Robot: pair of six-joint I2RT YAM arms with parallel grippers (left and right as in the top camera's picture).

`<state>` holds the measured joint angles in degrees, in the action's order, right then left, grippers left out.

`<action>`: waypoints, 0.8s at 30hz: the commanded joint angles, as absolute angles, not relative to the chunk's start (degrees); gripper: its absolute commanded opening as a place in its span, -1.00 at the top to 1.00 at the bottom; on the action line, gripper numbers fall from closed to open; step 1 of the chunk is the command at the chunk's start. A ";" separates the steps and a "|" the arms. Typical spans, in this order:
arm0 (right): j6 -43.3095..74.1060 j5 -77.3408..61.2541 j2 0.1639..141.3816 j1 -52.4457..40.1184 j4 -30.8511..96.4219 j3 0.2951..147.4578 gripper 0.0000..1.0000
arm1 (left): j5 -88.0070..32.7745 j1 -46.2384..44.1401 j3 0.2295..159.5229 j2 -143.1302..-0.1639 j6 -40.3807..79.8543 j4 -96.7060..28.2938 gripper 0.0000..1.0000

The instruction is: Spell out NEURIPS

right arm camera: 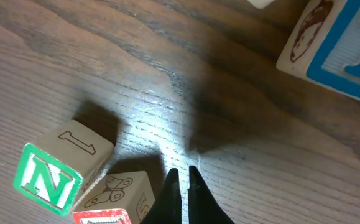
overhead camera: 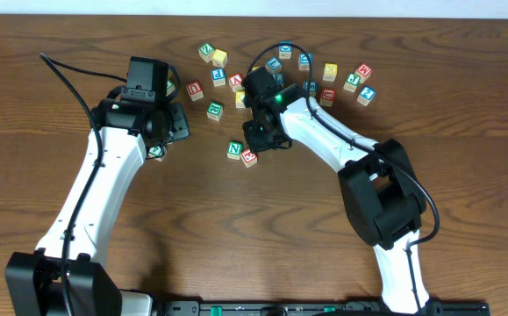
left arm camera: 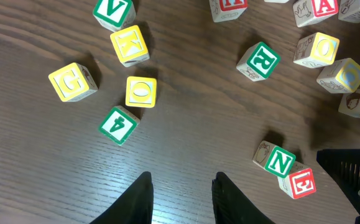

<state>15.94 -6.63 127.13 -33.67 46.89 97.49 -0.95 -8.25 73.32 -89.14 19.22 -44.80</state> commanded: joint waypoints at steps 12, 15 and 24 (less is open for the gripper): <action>10.92 -14.00 121.54 -34.48 50.96 98.02 0.98 | -0.56 -7.99 72.97 -89.17 18.09 -44.95 0.37; 8.84 -14.57 121.54 -35.94 50.89 98.02 0.98 | -0.56 -7.99 72.97 -89.17 18.06 -44.95 0.37; 6.57 -14.48 121.67 -39.86 47.16 93.38 0.98 | -0.56 -7.99 72.97 -89.17 18.09 -44.95 0.37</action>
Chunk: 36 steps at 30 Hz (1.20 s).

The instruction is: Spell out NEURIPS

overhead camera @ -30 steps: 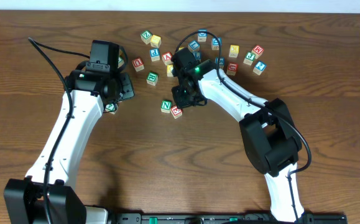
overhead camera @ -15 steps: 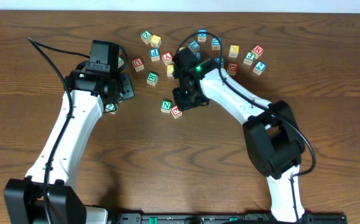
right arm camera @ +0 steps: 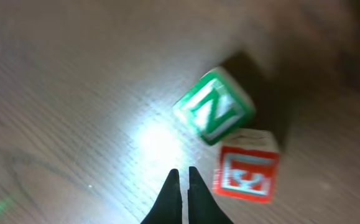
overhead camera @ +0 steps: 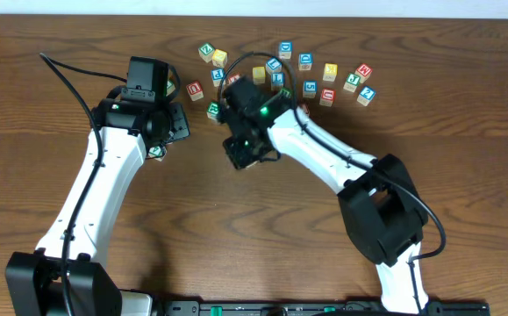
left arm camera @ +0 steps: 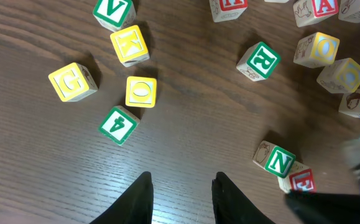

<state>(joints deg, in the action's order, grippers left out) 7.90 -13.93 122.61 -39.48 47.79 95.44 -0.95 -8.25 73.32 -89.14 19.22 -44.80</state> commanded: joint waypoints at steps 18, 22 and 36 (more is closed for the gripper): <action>11.97 -1.63 121.67 -39.64 48.64 92.82 0.98 | -0.56 -7.99 72.97 -89.17 18.09 -44.93 0.38; 11.94 -1.65 120.68 -39.24 48.47 92.84 0.98 | -0.56 -7.99 72.97 -89.17 18.09 -44.95 0.37; 19.18 -2.50 116.49 -31.77 48.53 90.76 0.98 | -0.56 -7.99 72.97 -89.21 18.09 -44.77 0.37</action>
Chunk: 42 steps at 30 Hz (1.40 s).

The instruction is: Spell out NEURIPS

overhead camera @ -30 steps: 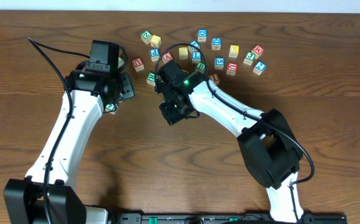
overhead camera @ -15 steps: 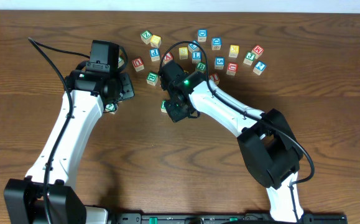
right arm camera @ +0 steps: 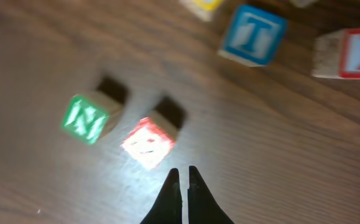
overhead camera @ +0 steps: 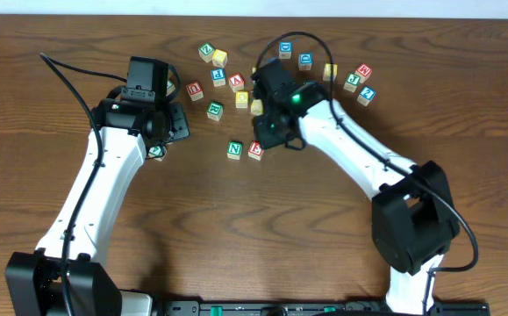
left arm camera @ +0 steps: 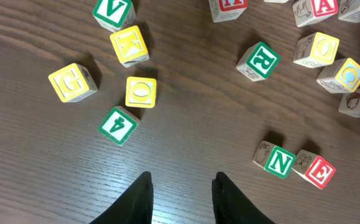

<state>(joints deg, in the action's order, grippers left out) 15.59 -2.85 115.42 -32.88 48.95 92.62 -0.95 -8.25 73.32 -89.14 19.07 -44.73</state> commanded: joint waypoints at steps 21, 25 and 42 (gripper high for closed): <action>22.72 -8.88 120.68 -31.59 36.05 84.07 0.95 | -0.56 -7.99 72.97 -89.65 18.09 -44.71 0.37; 22.72 -9.52 121.10 -31.79 34.33 84.07 0.92 | -0.56 -7.99 72.97 -89.65 18.09 -44.49 0.37; 24.47 -11.55 121.54 -33.47 31.59 84.07 0.90 | -0.56 -7.99 72.97 -89.65 18.09 -44.47 0.37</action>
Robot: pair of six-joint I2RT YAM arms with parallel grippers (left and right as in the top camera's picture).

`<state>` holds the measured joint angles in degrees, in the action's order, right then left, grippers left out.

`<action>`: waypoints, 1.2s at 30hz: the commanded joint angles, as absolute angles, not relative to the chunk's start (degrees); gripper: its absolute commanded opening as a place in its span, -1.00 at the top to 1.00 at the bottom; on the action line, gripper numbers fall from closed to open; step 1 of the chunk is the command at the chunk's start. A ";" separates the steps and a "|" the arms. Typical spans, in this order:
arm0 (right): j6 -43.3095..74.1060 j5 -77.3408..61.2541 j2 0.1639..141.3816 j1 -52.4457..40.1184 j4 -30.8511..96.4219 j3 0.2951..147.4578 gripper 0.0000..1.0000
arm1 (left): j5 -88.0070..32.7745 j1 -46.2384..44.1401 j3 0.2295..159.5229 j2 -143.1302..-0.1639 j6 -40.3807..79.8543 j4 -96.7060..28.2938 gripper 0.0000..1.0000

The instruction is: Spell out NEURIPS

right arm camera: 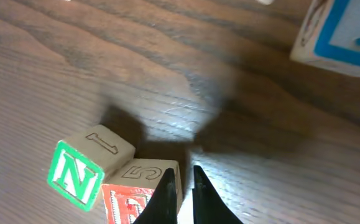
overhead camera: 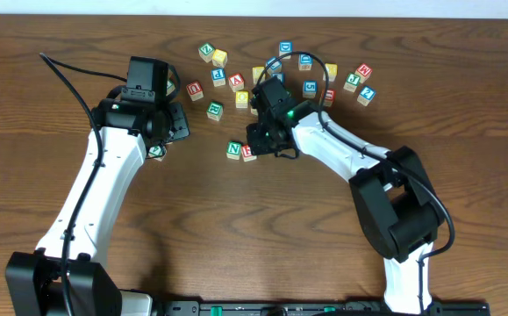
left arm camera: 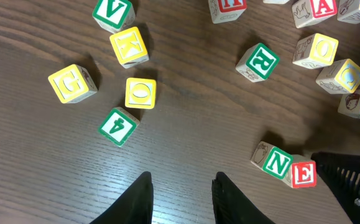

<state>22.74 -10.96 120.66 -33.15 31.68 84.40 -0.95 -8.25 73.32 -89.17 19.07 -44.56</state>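
Note:
The green N block (overhead camera: 234, 149) and the red E block (overhead camera: 248, 154) lie side by side, touching, N on the left. The left wrist view shows N (left arm camera: 278, 163) and E (left arm camera: 303, 175) reading upright. My right gripper (overhead camera: 257, 145) is low at the E block's right side, jaws shut with nothing between them; in its own view the gripper (right arm camera: 183, 196) stands against E (right arm camera: 136, 196), with N (right arm camera: 74, 179) beyond. My left gripper (left arm camera: 181, 190) hangs open and empty over bare wood. The green R block (left arm camera: 258, 61) lies further back.
Several loose letter blocks are scattered along the far side of the table (overhead camera: 306, 228), among them a yellow O (left arm camera: 140, 92), G (left arm camera: 72, 83), K (left arm camera: 129, 44) and a green 4 (left arm camera: 117, 125). A blue T block (right arm camera: 344, 34) lies near the right arm.
The right gripper was higher and to the right of E; now it is low against E's right side. E was tilted and apart from N; now it sits square and touching N.
First E lay turned on its side at N's lower right, the shut right gripper low beside it. Then the gripper was over the pair's left. Then E stood tilted, apart on N's right. Now E reads upright against N. The left arm never moved.

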 commanded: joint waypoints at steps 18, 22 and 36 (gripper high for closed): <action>27.16 -11.07 121.51 -32.91 39.27 85.47 0.96 | -0.56 -7.99 72.97 -89.65 18.09 -44.29 0.37; 26.83 -11.09 121.54 -33.10 37.71 85.45 0.96 | -0.56 -7.99 72.97 -89.65 18.09 -44.29 0.37; 24.99 -11.60 121.54 -34.98 36.80 85.45 0.89 | -0.56 -8.01 72.97 -89.82 18.09 -44.29 0.37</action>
